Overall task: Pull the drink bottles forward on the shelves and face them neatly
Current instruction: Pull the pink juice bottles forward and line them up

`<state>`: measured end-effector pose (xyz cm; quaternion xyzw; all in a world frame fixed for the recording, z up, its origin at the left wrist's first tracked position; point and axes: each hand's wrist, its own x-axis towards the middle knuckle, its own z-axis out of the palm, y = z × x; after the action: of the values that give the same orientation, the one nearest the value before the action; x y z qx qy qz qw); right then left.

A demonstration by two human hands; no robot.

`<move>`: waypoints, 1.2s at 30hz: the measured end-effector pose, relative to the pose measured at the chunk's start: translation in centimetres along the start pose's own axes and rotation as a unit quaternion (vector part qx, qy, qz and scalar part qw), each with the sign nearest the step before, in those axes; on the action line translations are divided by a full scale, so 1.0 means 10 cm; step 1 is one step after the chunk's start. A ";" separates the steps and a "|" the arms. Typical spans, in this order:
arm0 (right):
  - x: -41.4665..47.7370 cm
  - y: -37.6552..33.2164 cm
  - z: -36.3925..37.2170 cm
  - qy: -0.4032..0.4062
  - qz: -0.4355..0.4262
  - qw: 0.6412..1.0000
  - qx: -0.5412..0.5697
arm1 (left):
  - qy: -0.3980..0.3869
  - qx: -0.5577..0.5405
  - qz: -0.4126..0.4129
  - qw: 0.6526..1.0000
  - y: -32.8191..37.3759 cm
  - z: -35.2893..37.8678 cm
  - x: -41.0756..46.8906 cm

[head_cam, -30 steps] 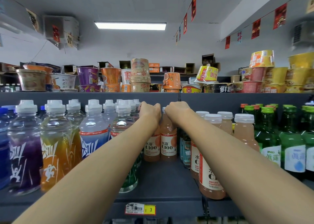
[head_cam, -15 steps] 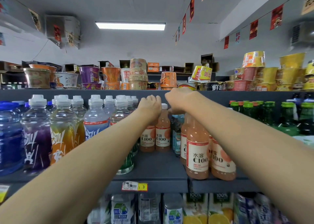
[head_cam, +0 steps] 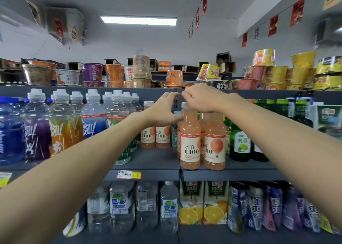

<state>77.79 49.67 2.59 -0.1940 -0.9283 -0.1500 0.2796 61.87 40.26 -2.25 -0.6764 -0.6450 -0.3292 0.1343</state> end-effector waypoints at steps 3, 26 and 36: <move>-0.15 0.14 0.01 0.054 -0.006 0.998 -0.028 | 0.002 -0.002 0.025 1.000 0.08 0.06 -0.03; -0.38 0.06 0.16 0.060 0.064 0.994 0.065 | -0.027 0.041 -0.032 0.998 0.10 -0.19 -0.14; 0.11 -0.63 0.37 0.068 0.019 0.994 0.089 | -0.065 0.176 -0.032 0.982 -0.41 -0.60 -0.26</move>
<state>72.41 45.92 -0.79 -0.1757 -0.9128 -0.0746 0.3610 56.40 35.15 -0.37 -0.6415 -0.7213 -0.1699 0.1982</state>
